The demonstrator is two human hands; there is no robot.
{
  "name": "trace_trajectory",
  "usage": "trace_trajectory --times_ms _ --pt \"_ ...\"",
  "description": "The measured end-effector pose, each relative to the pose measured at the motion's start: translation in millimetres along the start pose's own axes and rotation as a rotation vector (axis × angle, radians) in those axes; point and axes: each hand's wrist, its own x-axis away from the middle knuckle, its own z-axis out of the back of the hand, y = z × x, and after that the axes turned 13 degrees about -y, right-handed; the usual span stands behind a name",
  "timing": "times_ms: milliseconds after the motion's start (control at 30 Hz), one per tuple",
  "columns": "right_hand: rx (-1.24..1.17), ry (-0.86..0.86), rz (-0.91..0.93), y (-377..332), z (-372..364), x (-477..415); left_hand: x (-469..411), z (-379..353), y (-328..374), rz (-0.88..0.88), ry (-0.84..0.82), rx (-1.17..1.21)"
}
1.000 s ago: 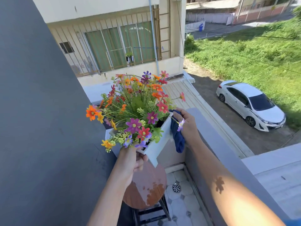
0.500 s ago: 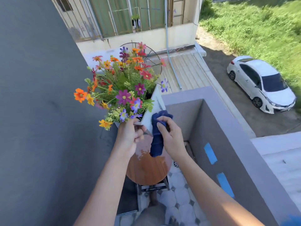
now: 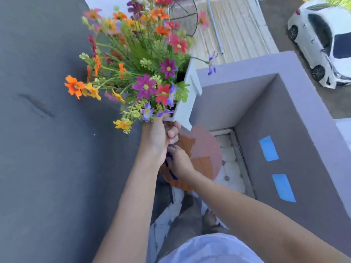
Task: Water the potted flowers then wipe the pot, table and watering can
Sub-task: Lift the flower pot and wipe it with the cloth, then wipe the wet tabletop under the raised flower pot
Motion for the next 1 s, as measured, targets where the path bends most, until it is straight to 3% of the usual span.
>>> trace_trajectory --times_ms 100,267,433,600,833,1000 --pt "0.239 -0.141 0.003 13.1 -45.7 -22.1 -9.1 14.2 -11.1 0.0 0.013 -0.009" --pt "0.511 -0.098 0.058 37.0 -90.4 -26.3 -15.1 31.4 -21.0 0.038 -0.005 0.0" --pt "0.394 -0.015 0.059 49.1 -104.2 -30.7 -14.4 39.6 -21.6 0.047 0.008 -0.022" --pt "0.374 0.025 0.08 69.3 -71.4 -26.6 -14.1 40.7 -25.9 0.027 0.014 -0.052" --pt "0.296 0.315 -0.203 139.3 32.0 -10.4 -15.1 40.7 -28.8 0.03 0.085 -0.067" --pt "0.269 0.365 -0.269 140.9 37.2 -13.1 -17.7 44.6 -33.9 0.064 0.094 -0.076"
